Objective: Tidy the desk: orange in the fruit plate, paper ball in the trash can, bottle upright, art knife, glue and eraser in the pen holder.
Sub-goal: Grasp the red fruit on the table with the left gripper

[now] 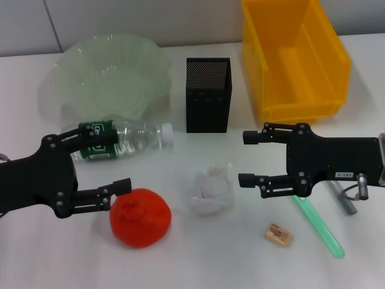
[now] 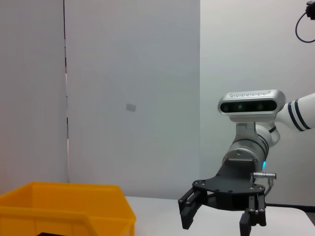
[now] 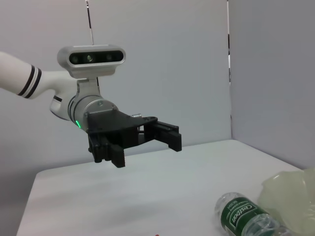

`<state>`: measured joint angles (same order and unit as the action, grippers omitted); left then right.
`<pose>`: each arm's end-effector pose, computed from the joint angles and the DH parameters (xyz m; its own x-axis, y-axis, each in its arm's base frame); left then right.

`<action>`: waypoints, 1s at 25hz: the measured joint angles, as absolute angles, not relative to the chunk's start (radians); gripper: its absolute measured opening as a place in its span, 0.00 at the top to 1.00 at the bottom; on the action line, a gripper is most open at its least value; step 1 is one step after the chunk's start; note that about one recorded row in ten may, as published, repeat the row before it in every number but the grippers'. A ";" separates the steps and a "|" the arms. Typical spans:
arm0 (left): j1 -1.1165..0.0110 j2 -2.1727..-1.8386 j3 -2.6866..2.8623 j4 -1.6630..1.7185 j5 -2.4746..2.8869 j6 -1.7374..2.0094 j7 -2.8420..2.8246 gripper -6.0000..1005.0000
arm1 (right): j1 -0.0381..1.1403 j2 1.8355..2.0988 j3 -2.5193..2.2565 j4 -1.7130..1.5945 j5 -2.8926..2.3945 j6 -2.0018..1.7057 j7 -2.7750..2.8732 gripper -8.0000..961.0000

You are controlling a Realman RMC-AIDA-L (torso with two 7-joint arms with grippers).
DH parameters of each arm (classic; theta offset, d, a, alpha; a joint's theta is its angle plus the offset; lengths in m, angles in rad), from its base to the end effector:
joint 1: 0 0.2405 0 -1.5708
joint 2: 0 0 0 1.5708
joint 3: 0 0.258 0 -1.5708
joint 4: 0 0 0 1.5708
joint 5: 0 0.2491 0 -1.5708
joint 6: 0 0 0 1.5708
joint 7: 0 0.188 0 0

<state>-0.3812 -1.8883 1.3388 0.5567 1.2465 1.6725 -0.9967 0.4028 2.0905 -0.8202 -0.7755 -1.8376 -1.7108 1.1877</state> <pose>-0.2559 0.3270 -0.0175 0.7605 0.0095 0.6493 0.1405 -0.9786 -0.1502 0.2555 0.3382 -0.0261 0.8260 -0.1017 -0.5545 -0.2287 -0.9595 -0.1646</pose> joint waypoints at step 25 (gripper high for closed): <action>-0.382 -1.887 1.311 0.547 1.367 1.606 -1.068 0.16 | 0.394 2.086 -0.821 -0.776 -1.836 -1.708 1.185 0.17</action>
<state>-0.3822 -1.8871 1.3114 0.5471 1.3675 1.6055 -1.0675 0.3942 2.0862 -0.8207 -0.7757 -1.8361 -1.7080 1.1854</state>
